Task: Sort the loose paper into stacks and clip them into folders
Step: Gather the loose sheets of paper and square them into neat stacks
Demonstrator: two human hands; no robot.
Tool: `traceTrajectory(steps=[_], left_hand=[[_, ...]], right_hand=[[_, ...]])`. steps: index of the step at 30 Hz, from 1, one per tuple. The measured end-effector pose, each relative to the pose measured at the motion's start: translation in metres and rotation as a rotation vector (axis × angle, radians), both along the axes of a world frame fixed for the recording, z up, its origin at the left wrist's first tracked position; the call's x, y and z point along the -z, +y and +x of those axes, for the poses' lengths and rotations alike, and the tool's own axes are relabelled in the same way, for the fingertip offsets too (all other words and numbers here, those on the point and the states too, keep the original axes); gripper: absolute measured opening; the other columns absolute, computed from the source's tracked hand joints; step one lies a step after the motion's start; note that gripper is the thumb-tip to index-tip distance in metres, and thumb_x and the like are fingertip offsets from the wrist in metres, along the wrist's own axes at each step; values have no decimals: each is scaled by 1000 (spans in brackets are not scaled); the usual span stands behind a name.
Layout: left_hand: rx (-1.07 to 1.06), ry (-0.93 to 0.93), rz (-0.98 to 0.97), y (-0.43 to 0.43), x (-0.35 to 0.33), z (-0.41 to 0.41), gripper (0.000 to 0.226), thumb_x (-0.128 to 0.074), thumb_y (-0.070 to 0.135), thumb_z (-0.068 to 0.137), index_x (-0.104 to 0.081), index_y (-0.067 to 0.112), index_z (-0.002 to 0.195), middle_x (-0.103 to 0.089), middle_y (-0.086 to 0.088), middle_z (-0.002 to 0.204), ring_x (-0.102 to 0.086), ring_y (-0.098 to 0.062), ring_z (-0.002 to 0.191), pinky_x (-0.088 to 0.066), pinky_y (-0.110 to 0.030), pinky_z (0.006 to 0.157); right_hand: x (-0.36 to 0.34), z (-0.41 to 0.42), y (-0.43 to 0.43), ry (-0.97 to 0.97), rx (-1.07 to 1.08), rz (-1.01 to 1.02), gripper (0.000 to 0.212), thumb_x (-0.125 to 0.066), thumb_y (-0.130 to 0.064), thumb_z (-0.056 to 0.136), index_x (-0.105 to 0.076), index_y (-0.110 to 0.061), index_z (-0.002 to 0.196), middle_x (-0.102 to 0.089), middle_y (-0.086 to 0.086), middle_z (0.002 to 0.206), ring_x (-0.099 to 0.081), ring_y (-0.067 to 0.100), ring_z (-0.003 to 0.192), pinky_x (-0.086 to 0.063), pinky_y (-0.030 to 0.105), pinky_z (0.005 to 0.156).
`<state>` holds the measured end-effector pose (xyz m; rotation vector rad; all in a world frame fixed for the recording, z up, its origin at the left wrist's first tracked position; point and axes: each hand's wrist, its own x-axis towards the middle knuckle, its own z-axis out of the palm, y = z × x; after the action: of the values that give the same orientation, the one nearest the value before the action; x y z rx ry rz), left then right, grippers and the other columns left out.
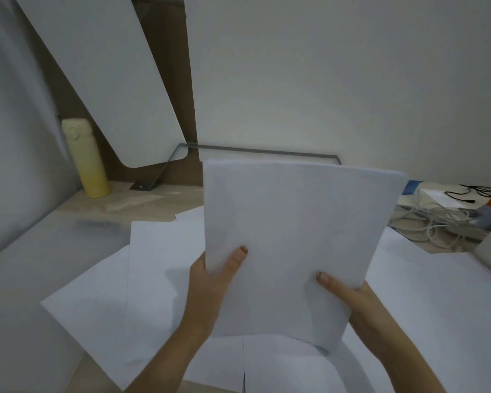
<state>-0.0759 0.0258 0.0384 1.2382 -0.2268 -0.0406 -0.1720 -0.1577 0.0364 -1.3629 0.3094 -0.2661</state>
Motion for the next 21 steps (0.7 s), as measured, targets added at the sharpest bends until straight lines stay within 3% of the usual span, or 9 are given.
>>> traceTrajectory(steps=[4,7,9,12,15,18,21], left_hand=[[6,-76,-8,-2,-11,-3,16,-61,27,70,-60,29,87,-71,25,70,-67,5,66,-49,-9,53],[-36,-73,19,-5,-1,-10,17,-58,17,83,-56,32,90,-68,30,73,-65,9,69,-47,-5,55],[-113,-55,42,-9,9,-14,11,-55,18,89,-54,29,90,-67,28,74,-63,5,69,-48,-7,55],[-172,-59,90,-19,13,-17,13,-46,22,95,-52,24,84,-60,15,67,-55,3,59,-44,-6,55],[-82,-75,188,-36,13,-25,24,-39,23,99,-50,18,78,-45,4,67,-39,-1,53,-36,-6,53],[119,2,272,-58,20,-34,25,-38,22,99,-53,24,80,-53,7,77,-50,7,65,-39,-2,63],[394,191,346,-80,31,-45,24,-38,23,100,-59,16,88,-61,-1,84,-60,-13,77,-47,-18,65]], right_hand=[[-4,-1,-6,-48,69,11,78,-88,-53,24,-73,-21,94,-75,2,99,-71,20,90,-59,27,70],[8,-4,0,3,103,3,88,-88,-54,29,-67,-18,106,-74,3,103,-70,20,94,-57,27,73],[11,-6,3,64,142,-22,70,-85,-49,43,-68,-16,102,-75,3,97,-71,20,88,-55,29,73],[4,-8,-6,128,261,-132,27,-71,-30,73,-71,-10,91,-76,4,79,-72,20,69,-53,28,59],[-5,-21,-26,161,392,-287,15,-63,-27,85,-68,-14,87,-73,-1,70,-68,16,62,-49,27,54],[2,-45,-60,284,457,-458,19,-57,-32,88,-64,-16,96,-69,0,87,-66,22,82,-51,35,69],[17,-71,-88,482,487,-612,49,-53,-38,89,-51,-8,129,-56,13,130,-51,33,121,-38,46,101]])
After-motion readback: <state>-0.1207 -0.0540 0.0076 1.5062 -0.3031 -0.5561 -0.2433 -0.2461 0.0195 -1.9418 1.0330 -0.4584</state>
